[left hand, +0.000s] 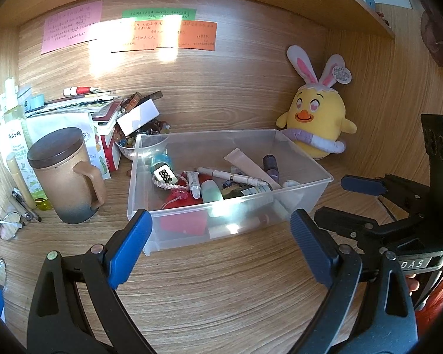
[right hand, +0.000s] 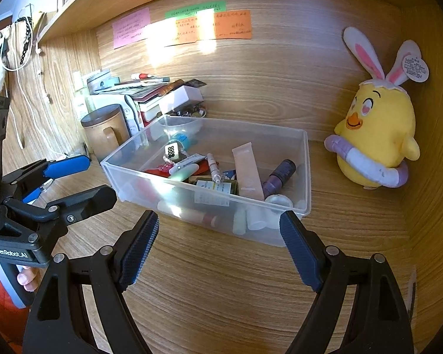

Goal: Organize objects

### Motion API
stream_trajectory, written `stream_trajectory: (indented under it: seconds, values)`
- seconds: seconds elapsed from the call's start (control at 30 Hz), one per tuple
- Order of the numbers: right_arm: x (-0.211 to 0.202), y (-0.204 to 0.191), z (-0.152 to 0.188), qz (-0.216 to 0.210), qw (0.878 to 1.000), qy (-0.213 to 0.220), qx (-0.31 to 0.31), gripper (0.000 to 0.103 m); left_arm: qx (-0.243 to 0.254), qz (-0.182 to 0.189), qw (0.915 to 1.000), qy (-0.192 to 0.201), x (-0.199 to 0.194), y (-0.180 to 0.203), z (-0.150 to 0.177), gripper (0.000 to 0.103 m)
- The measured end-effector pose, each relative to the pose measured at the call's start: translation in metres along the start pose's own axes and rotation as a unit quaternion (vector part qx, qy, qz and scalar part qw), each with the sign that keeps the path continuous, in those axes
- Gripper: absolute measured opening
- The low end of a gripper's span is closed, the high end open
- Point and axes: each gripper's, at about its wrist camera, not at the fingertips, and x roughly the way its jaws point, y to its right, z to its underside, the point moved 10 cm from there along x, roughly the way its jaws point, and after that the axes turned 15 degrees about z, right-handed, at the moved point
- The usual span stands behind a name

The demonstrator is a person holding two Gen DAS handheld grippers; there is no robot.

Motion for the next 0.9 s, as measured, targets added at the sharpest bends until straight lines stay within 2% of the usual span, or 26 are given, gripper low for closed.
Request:
stream_trajectory:
  seconds: [0.67,0.9]
  values:
    - [0.0007,0.0021,0.0003,-0.004,1.000,0.000,0.010,0.082,-0.006,-0.009,0.9999,0.003,-0.0001,-0.0035,-0.0019,0.100]
    - [0.0002,0.0035,-0.0001,-0.004,1.000,0.001,0.012,0.082,-0.021,0.007,0.9998,-0.003,0.0015,-0.0039,0.0001,0.101]
